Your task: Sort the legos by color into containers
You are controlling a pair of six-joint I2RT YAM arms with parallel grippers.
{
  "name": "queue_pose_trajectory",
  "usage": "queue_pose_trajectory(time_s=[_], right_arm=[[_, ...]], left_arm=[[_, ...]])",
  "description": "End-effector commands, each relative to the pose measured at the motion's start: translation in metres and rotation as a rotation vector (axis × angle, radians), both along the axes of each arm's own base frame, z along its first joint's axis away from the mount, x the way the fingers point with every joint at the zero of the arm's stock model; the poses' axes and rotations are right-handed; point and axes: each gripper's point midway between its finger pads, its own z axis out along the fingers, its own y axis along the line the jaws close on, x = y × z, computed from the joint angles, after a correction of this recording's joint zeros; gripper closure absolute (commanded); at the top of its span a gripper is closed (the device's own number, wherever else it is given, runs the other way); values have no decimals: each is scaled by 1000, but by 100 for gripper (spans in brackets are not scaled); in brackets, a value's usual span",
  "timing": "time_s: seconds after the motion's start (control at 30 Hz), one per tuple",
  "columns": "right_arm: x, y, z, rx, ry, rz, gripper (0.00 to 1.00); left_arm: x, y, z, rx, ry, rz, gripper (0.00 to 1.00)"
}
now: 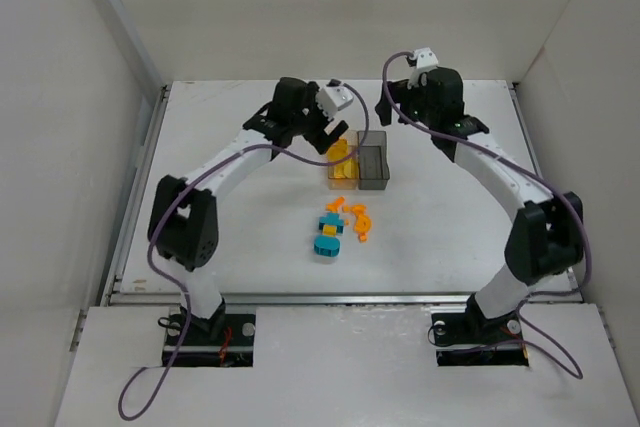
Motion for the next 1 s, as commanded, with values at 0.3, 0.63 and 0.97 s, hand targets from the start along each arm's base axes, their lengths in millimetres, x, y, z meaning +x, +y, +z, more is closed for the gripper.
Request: queue_pose_trajectory(time_s=[0.3,0.63,0.97], right_arm=[[-127,-35,7,-296,-6,-476,0],[-161,60,-87,-45,367,-97,11],[-178,75,-166,-81,562,-71,17]], left_arm=[[-99,138,39,-236,18,601,9],[-143,162,-12,-472,115,802,11],[-151,158,-19,-523,92,752,7]])
